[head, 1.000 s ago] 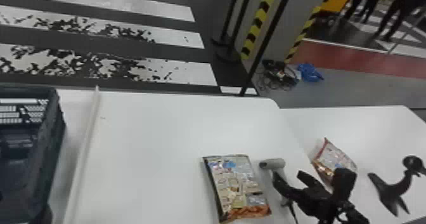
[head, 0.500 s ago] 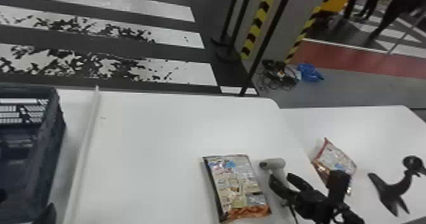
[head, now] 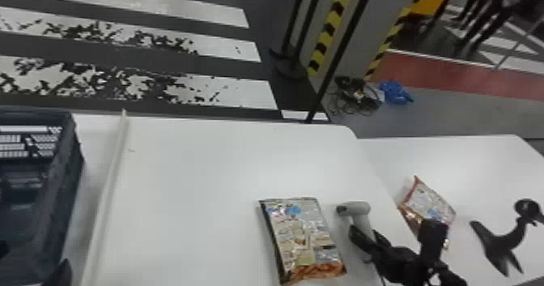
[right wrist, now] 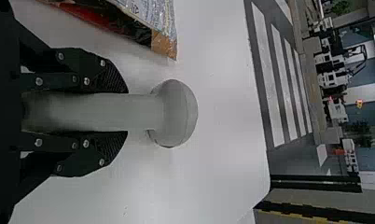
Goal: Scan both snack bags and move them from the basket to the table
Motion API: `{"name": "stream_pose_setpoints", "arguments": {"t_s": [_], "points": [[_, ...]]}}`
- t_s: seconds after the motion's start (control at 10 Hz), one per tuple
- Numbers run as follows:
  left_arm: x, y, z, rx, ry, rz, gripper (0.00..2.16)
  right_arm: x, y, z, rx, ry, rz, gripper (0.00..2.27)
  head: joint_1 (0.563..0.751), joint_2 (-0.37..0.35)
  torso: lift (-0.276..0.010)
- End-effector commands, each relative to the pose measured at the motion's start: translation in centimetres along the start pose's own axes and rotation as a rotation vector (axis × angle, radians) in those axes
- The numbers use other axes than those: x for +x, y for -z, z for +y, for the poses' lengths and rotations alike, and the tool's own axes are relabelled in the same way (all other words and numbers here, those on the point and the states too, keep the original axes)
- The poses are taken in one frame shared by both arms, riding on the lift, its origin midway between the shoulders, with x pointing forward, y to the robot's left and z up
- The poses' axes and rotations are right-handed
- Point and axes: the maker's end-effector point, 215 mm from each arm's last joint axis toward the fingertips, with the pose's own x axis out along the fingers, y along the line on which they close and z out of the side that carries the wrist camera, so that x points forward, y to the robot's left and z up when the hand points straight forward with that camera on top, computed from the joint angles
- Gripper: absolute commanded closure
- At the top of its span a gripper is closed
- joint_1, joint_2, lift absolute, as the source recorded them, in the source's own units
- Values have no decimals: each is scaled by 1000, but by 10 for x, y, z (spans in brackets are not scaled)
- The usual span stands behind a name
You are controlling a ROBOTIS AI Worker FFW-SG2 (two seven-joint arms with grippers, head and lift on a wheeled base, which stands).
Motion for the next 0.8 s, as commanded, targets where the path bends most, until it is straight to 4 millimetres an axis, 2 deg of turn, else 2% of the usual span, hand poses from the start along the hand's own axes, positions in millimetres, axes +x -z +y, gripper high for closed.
{"name": "stream_pose_setpoints", "arguments": {"t_s": [0.0, 0.1, 0.5, 0.7], "points": [[0, 0, 0, 1, 1, 1, 87, -11, -6, -2, 8, 7, -22, 2250, 695, -350, -98], [0, -1, -1, 4, 3, -1, 87, -22, -12, 1, 24, 7, -38, 2250, 695, -350, -98], [1, -9, -5, 7, 17, -12, 87, -91, -23, 35, 96, -18, -105, 2250, 695, -350, -98], [0, -8, -5, 7, 18, -12, 87, -105, -19, 47, 118, -34, -108, 2250, 695, -350, -98]]}}
